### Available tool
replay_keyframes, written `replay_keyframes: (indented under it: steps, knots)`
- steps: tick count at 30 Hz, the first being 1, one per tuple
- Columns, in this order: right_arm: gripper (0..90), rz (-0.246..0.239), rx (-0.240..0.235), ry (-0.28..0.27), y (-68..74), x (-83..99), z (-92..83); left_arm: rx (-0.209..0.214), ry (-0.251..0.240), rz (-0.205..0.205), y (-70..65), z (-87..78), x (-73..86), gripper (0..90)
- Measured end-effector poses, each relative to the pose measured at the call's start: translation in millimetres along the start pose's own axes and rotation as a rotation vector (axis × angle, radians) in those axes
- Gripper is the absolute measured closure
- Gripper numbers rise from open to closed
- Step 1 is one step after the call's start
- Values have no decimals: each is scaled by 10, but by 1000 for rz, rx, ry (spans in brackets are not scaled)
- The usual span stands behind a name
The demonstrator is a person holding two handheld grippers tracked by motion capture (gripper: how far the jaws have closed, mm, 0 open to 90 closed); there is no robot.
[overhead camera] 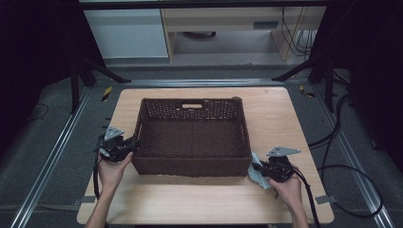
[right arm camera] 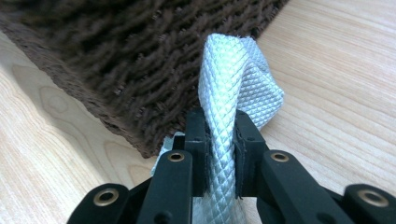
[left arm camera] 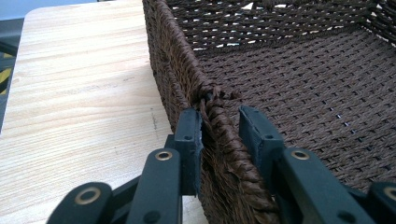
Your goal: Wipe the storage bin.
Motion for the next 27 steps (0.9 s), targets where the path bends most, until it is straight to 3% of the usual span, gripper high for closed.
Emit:
replay_keyframes:
  steps: [3, 9, 11, 15, 27]
  knots:
    - [796, 5, -5, -32, 12, -54, -31, -6, 6, 10, -11, 0, -11, 693]
    - [796, -57, -13, -221, 125, -356, -255, -10, 5, 23, -6, 3, -18, 693]
    - [796, -60, -22, -233, 143, -395, -294, -10, 4, 20, 2, 1, -19, 694]
    - [796, -77, -31, -184, 163, -345, -245, -17, 1, 17, 24, -10, -19, 694]
    - [796, -57, -26, 48, 136, -21, 124, -27, -2, 9, 74, -14, -17, 693]
Point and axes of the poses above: each handheld gripper's, and its own axes: z roughly forward along the jaws, x roughly out of its underside, y roughly to its left, the point moved 2 cm from there along z, roughly forward along the jaws, and after that the axes turned 14 degrees about -y, right-handed, at the moved point
